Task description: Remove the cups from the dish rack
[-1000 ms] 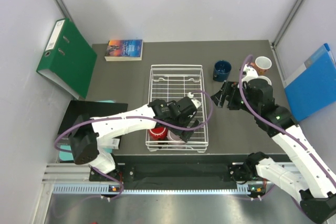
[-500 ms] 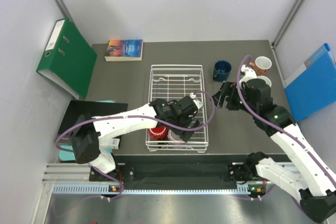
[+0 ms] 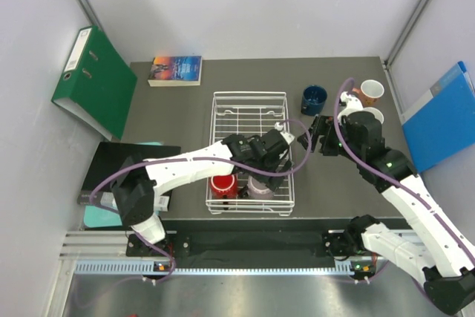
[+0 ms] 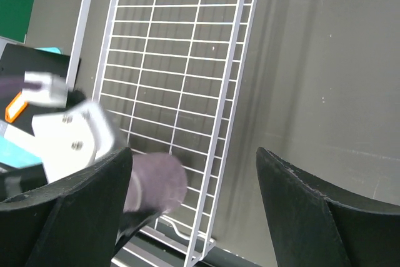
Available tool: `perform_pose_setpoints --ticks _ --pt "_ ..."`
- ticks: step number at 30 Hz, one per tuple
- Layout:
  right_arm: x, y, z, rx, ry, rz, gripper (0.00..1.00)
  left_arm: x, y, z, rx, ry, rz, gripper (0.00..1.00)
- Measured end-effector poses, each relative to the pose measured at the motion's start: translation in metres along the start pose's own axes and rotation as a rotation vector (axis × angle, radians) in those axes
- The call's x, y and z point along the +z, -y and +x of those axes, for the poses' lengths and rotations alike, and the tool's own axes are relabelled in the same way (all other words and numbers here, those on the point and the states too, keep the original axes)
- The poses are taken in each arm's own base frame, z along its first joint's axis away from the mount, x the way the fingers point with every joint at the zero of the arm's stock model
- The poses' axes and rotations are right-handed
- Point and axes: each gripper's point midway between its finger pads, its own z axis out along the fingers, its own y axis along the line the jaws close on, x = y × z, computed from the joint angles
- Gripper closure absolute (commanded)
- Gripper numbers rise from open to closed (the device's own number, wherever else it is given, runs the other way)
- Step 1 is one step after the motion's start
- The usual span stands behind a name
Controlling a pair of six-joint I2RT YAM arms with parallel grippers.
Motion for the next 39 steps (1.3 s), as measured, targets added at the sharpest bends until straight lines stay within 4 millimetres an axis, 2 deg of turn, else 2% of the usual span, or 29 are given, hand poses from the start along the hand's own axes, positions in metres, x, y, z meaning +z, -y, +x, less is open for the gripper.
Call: perform_pose_setpoints --ticks 8,13,14,15,17,18,20,22,24,26,31,39 --pt "-0.002 0.0 -0.002 0.0 0.011 0.002 0.21 0.024 -0.015 -0.054 -0.134 0.097 -0.065 1.0" --pt "-0.005 0.001 -0.003 0.0 0.02 0.002 0.2 0.033 -0.04 -0.08 -0.238 0.161 -0.094 1.0" --pt "-0.005 0.001 -0.003 0.0 0.02 0.003 0.2 0.034 -0.047 -0.083 -0.258 0.17 -0.102 0.96" --pt "-0.006 0.001 -0.003 -0.001 0.02 0.004 0.2 0.036 -0.054 -0.088 -0.278 0.182 -0.109 0.84" --pt "-0.006 0.001 -0.003 -0.001 0.021 0.005 0.2 0.036 -0.065 -0.095 -0.307 0.202 -0.12 0.71" --pt "-0.006 0.001 -0.003 -0.001 0.021 0.004 0.21 0.037 -0.069 -0.097 -0.318 0.209 -0.126 0.45" --pt "-0.006 0.001 -0.003 -0.002 0.021 0.005 0.2 0.037 -0.077 -0.1 -0.329 0.218 -0.141 0.23" --pt "-0.006 0.002 -0.002 -0.005 0.017 0.007 0.2 0.037 -0.079 -0.1 -0.331 0.219 -0.147 0.07" --pt "-0.006 0.003 -0.001 -0.009 0.013 0.011 0.2 0.036 -0.079 -0.1 -0.327 0.222 -0.155 0.01" --pt "-0.007 0.003 0.0 -0.009 0.01 0.014 0.2 0.036 -0.078 -0.099 -0.328 0.218 -0.152 0.01" --pt "-0.006 0.004 0.0 -0.009 0.009 0.015 0.2 0.04 -0.081 -0.079 -0.327 0.152 -0.169 0.01" --pt "-0.003 0.005 0.002 -0.009 -0.003 0.021 0.2 0.038 -0.082 -0.072 -0.329 0.129 -0.18 0.01"
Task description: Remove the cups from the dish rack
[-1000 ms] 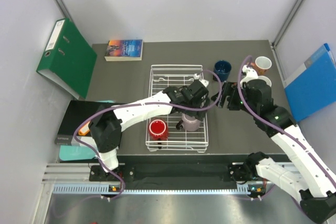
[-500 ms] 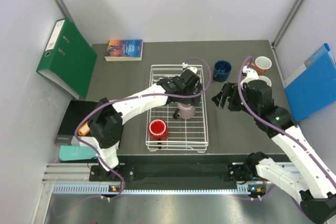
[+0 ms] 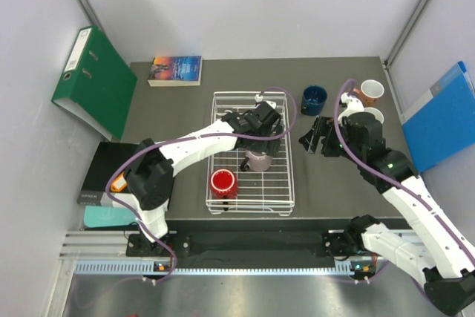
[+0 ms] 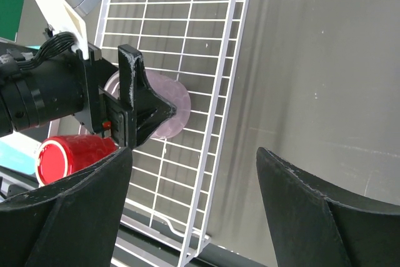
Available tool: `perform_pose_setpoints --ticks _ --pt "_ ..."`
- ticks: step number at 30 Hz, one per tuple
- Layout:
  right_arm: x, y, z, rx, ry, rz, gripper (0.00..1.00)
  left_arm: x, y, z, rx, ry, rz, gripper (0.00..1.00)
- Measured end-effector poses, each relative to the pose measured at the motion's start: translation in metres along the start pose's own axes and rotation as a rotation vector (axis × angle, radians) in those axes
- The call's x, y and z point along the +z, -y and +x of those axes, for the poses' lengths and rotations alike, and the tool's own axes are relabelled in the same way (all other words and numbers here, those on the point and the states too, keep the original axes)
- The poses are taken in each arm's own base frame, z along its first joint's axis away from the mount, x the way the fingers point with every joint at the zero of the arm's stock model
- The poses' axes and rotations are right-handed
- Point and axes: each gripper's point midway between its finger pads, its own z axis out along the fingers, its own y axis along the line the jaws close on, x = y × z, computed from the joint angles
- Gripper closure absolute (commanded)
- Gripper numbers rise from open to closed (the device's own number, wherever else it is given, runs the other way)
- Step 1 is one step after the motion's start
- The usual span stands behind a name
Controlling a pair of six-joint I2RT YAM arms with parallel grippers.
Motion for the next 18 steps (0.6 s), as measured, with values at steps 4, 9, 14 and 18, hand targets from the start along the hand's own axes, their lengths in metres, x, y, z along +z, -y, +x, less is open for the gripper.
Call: perform_pose_setpoints --ticks 4,9,14,18 --pt "0.001 0.0 0.0 0.0 -0.002 0.001 0.2 -0.002 -0.003 0.003 0.001 -0.013 -0.009 0.01" --pt "0.002 0.001 0.001 0.001 -0.008 0.004 0.2 -0.011 -0.006 0.003 0.002 -0.012 -0.017 0.01" --pt "0.003 0.001 0.001 0.001 -0.009 0.005 0.2 -0.026 -0.002 -0.008 -0.005 0.019 0.007 0.01" --pt "0.003 0.003 0.0 0.001 -0.003 0.016 0.2 -0.029 0.0 -0.009 -0.008 0.017 0.016 0.01"
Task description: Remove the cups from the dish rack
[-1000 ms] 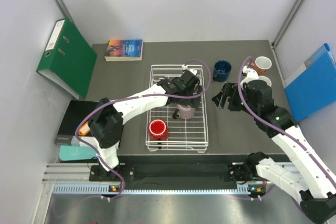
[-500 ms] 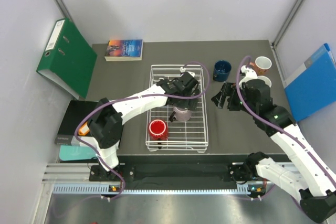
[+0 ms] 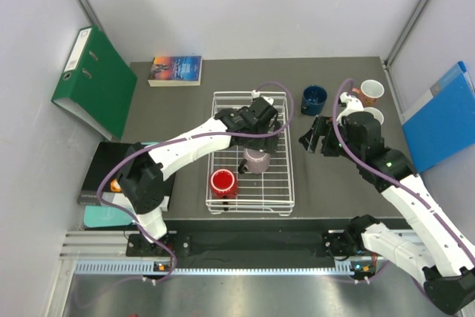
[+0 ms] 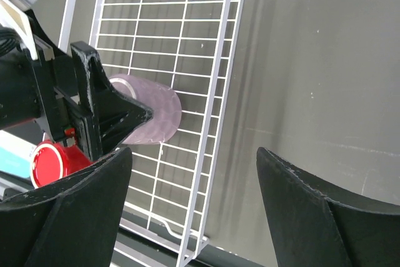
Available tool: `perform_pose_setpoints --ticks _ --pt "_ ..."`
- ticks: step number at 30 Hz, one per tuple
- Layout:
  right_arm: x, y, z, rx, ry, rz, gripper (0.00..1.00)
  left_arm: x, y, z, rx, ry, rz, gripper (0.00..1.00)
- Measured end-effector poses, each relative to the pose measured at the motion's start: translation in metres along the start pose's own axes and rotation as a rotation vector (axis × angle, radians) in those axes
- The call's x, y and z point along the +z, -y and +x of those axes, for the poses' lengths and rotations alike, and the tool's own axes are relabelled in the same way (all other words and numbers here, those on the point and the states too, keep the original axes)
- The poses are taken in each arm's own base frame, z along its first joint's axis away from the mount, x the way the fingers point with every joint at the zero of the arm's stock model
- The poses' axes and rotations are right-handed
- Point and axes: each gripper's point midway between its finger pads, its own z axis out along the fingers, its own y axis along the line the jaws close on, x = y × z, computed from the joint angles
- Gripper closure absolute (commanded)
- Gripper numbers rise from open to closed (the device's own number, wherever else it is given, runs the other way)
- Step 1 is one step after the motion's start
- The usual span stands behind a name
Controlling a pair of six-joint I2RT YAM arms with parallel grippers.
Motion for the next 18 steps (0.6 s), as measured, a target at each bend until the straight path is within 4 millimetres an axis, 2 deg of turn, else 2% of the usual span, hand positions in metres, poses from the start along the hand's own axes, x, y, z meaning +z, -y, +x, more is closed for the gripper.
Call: perform_pose_setpoints --ticks 9,13,14,15,16,18 --pt "0.0 0.001 -0.001 0.0 0.003 0.006 0.2 0.002 -0.007 0.022 -0.013 -0.069 -0.016 0.01" --pt "0.0 0.001 -0.001 0.0 0.003 0.006 0.2 0.003 -0.007 0.025 -0.022 -0.07 -0.011 0.01" --pt "0.0 0.001 -0.001 0.0 0.003 0.006 0.2 0.003 -0.007 0.026 -0.025 -0.07 -0.009 0.05" --pt "0.0 0.001 -0.001 0.0 0.004 0.007 0.2 0.003 -0.006 0.026 -0.027 -0.069 -0.006 0.12" --pt "0.0 0.001 -0.001 0.0 0.004 0.008 0.2 0.003 -0.006 0.026 -0.03 -0.07 -0.001 0.4" --pt "0.0 0.002 -0.001 0.0 0.006 0.011 0.2 0.003 -0.004 0.026 -0.038 -0.071 0.006 0.75"
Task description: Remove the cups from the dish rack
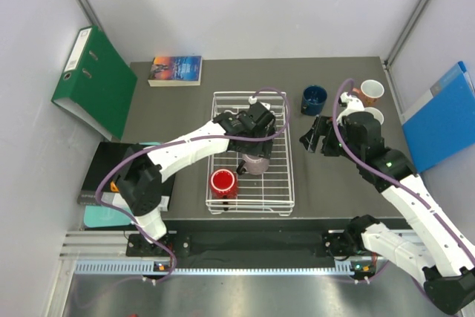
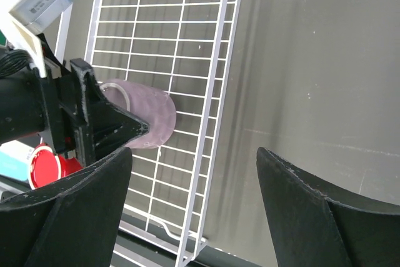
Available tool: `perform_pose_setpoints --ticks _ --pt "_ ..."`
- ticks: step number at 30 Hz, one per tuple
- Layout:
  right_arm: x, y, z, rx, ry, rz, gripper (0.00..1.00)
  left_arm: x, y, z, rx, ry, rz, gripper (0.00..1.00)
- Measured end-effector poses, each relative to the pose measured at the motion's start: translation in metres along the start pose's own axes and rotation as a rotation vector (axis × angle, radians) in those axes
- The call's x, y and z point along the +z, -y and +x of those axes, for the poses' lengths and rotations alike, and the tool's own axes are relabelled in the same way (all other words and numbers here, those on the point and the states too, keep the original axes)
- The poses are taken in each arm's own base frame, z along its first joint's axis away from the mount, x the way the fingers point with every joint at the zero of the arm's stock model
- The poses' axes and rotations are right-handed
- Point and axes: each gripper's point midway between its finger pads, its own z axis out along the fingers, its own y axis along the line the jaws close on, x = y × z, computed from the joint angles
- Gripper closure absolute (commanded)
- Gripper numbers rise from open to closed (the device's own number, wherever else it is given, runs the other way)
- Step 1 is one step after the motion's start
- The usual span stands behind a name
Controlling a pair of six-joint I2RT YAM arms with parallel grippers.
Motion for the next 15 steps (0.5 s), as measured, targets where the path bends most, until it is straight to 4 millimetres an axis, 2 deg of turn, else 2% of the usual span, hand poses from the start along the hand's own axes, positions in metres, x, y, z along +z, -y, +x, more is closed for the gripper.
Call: perform_pose_setpoints --ticks 1,15 --pt "0.0 0.0003 0.0 0.0 0.0 0.002 0.2 -0.0005 0.0009 -0.0008 0.006 0.003 0.005 1.0" --pt "-0.0001 0.003 -0.0018 -0.002 0.011 0.017 0.2 -0.0054 0.0089 -0.0019 0.009 -0.016 0.067 1.0"
